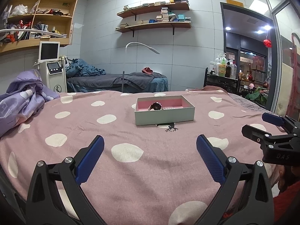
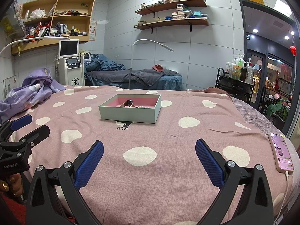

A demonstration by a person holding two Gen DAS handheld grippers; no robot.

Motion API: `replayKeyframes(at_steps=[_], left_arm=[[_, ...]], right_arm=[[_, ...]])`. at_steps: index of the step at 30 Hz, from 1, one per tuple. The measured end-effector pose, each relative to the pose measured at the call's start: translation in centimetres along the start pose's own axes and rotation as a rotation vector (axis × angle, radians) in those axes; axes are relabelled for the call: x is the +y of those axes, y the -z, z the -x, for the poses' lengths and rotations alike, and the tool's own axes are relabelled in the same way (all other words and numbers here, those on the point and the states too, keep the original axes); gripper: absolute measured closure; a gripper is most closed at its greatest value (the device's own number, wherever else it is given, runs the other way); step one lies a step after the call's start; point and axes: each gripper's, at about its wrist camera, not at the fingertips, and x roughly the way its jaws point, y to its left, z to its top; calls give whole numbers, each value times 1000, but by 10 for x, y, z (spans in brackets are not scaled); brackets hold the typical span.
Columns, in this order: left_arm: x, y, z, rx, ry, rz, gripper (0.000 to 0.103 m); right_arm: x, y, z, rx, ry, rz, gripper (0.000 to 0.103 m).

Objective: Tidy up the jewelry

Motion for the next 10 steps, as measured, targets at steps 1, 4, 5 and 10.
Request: replayKeyframes(at_steps=[1, 4, 5, 10], left_arm=[[0, 0, -1, 5, 0, 3, 6], [1, -2, -2, 14, -3, 9, 6], [1, -2, -2, 14, -5, 12, 6], [4, -2, -2, 13, -10, 20, 6]], right_arm=[[1, 0, 0, 0, -1, 0, 7], [0, 0, 0, 0, -1, -1, 7], [0, 0, 0, 0, -1, -1, 7], [0, 0, 0, 0, -1, 0, 7]])
